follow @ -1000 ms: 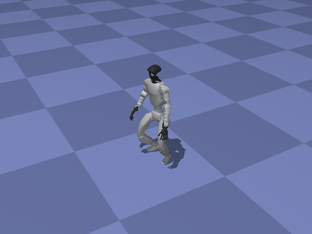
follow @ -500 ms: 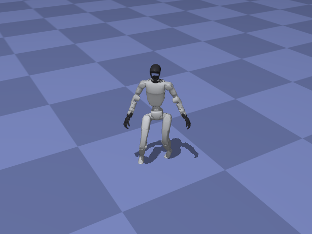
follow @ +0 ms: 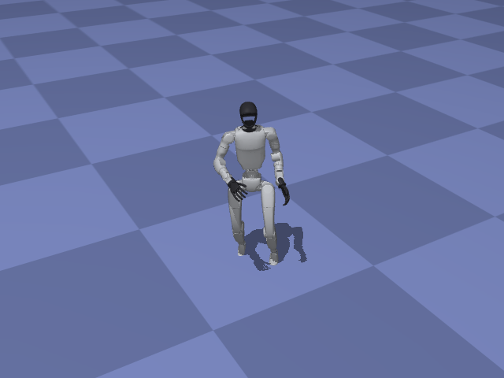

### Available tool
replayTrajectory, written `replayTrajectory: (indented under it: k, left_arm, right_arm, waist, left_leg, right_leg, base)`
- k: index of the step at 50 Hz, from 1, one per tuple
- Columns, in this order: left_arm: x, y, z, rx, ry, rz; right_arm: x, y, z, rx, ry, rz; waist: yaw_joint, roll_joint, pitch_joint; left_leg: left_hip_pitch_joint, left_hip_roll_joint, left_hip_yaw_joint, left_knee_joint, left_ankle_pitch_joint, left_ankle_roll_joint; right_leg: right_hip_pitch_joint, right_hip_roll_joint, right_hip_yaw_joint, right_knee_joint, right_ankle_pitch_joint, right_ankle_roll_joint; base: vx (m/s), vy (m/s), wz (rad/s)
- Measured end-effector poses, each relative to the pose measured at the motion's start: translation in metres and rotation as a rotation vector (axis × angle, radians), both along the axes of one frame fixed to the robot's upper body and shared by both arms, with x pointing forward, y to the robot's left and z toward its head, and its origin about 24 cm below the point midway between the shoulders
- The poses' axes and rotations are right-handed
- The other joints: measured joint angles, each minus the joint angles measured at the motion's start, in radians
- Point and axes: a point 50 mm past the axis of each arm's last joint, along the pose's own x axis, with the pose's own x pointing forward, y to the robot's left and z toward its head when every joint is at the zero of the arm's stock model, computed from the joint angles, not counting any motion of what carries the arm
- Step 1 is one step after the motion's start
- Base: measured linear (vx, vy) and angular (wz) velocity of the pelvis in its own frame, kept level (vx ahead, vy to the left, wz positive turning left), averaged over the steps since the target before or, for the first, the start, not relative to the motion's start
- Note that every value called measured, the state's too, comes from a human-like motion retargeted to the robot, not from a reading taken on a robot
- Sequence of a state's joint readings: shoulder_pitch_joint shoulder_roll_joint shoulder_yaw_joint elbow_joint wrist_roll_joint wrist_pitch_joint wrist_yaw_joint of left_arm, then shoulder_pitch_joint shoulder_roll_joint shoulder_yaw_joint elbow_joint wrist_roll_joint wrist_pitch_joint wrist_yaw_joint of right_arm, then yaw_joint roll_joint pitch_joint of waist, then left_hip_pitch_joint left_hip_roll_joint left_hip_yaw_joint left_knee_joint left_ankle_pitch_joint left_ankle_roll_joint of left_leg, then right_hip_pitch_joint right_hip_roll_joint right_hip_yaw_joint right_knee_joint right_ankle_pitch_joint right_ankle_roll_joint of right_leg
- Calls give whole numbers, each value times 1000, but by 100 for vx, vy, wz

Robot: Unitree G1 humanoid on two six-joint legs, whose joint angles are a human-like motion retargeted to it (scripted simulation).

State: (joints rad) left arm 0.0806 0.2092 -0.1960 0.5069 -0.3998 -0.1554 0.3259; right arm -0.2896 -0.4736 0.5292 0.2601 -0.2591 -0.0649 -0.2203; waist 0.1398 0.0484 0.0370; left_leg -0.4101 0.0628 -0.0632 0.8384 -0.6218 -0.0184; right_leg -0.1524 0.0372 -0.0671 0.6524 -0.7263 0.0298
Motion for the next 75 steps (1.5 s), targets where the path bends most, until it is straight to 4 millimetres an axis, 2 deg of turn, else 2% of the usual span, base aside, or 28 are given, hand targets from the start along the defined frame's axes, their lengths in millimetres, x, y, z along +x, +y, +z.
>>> replayTrajectory:
  k: [2, 3, 6, 8, 11, 13, 16, 18, 21, 30, 35, 40, 45, 50, 55, 57, 58, 60, 65, 67, 70, 75]
  left_arm:
    - [17, -8, 25, -33, -138, -39]
    - [25, -8, 44, -45, -225, -57]
    - [40, -20, 78, -75, -388, -128]
    - [51, -24, 108, -78, -508, -181]
    - [57, -34, 130, -86, -604, -238]
    - [63, -39, 149, -76, -678, -277]
    - [64, -45, 158, -78, -720, -306]
    - [68, -48, 169, -66, -759, -325]
    - [67, -51, 172, -62, -776, -339]
    - [69, -53, 193, -6, -866, -357]
    - [66, -52, 193, 11, -870, -356]
    - [66, -51, 200, 52, -898, -379]
    - [64, -50, 200, 91, -897, -407]
    - [67, -50, 211, 174, -937, -452]
    - [65, -45, 186, 231, -818, -479]
    - [64, -40, 176, 262, -767, -495]
    - [61, -39, 168, 265, -732, -498]
    - [58, -35, 157, 288, -674, -514]
    - [44, -29, 127, 288, -533, -527]
    - [41, -25, 123, 288, -508, -527]
    - [37, -22, 118, 287, -484, -522]
    - [40, -13, 120, 327, -474, -500]
  right_arm:
    - [-4, 24, 20, 98, -67, 90]
    - [-6, 32, 38, 152, -115, 132]
    - [-13, 50, 63, 250, -192, 209]
    - [-14, 53, 87, 305, -267, 234]
    - [-19, 56, 99, 353, -312, 250]
    - [-18, 54, 112, 376, -363, 244]
    - [-21, 53, 113, 398, -372, 230]
    - [-21, 49, 118, 411, -400, 214]
    - [-23, 47, 115, 424, -397, 193]
    - [-25, 40, 122, 471, -461, 125]
    - [-27, 39, 120, 481, -465, 103]
    - [-26, 37, 127, 472, -504, 101]
    - [-28, 38, 127, 437, -514, 116]
    - [-28, 37, 142, 380, -580, 156]
    - [-29, 41, 135, 299, -551, 203]
    - [-28, 42, 132, 255, -538, 225]
    - [-28, 42, 128, 238, -520, 232]
    - [-28, 41, 124, 191, -504, 250]
    - [-32, 38, 106, 100, -426, 271]
    - [-34, 35, 103, 69, -404, 281]
    - [-37, 33, 96, 45, -361, 294]
    - [-43, 29, 87, 56, -292, 304]
  waist:
    - [-4, 3, -5]
    - [-6, -9, -13]
    - [-18, -7, -21]
    - [-18, -27, -27]
    - [-33, -34, -21]
    - [-33, -53, -23]
    - [-48, -66, -4]
    - [-48, -81, -9]
    - [-61, -96, 14]
    - [-69, -137, 23]
    - [-75, -160, 51]
    - [-72, -165, 42]
    - [-73, -183, 68]
    - [-64, -179, 61]
    - [-57, -197, 97]
    - [-50, -192, 85]
    - [-50, -201, 102]
    - [-43, -199, 89]
    - [-43, -242, 132]
    - [-33, -261, 128]
    - [-49, -290, 156]
    - [-104, -311, 143]
  left_leg:
    - [10, -3, -1, 30, -9, 12]
    - [39, -6, 9, -19, -12, 21]
    - [58, -8, 21, 29, -36, 36]
    - [118, -22, 43, -57, -33, 48]
    - [145, -31, 62, -18, -48, 57]
    - [200, -49, 80, -108, -38, 68]
    - [224, -63, 99, -71, -50, 74]
    - [270, -78, 111, -158, -39, 83]
    - [290, -93, 126, -120, -48, 87]
    - [406, -136, 150, -296, -13, 109]
    - [429, -157, 164, -271, -10, 112]
    - [447, -158, 166, -331, -7, 124]
    - [449, -169, 178, -273, -17, 127]
    - [438, -159, 180, -289, -38, 141]
    - [424, -169, 198, -217, -68, 150]
    - [414, -168, 199, -240, -83, 164]
    - [411, -174, 206, -208, -91, 164]
    - [400, -181, 209, -235, -105, 181]
    - [381, -231, 237, -175, -137, 202]
    - [385, -254, 263, -217, -136, 220]
    - [393, -294, 279, -201, -153, 234]
    - [410, -340, 283, -293, -130, 239]
  right_leg:
    - [4, 0, 12, 39, -11, -3]
    - [20, -6, 22, 6, -11, -2]
    - [29, -12, 35, 68, -24, -2]
    - [59, -32, 48, 23, -20, 6]
    - [72, -48, 59, 82, -30, 9]
    - [99, -71, 67, 33, -24, 19]
    - [109, -92, 77, 93, -39, 23]
    - [130, -109, 83, 41, -29, 34]
    - [138, -130, 93, 100, -46, 38]
    - [185, -172, 115, 28, -31, 58]
    - [192, -196, 131, 85, -45, 61]
    - [192, -194, 136, 36, -34, 68]
    - [190, -208, 151, 101, -51, 65]
    - [172, -193, 158, 68, -43, 64]
    - [149, -207, 178, 149, -67, 58]
    - [127, -200, 182, 130, -62, 59]
    - [122, -210, 189, 167, -74, 57]
    - [88, -208, 196, 163, -73, 59]
    - [16, -263, 224, 323, -109, 61]
    - [-64, -350, 100, 409, -94, 37]
    - [-148, -439, 66, 593, -62, 17]
    - [-360, -448, 92, 785, -29, -8]
  base:
    - [19, 1, -29]
    - [24, 3, -31]
    - [12, 5, -30]
    - [24, 7, -32]
    - [7, 7, -30]
    - [19, 8, -30]
    - [4, 6, -29]
    - [16, 7, -28]
    - [1, 4, -26]
    - [6, 4, -22]
    - [1, 2, -19]
    - [0, 0, -4]
    - [-1, 1, -15]
    - [1, 2, -11]
    - [1, 6, -22]
    - [5, 10, -25]
    - [1, 10, -26]
    - [4, 13, -26]
    - [1, 10, -30]
    - [4, 6, -76]
    - [5, 6, -35]
    - [14, 5, -19]
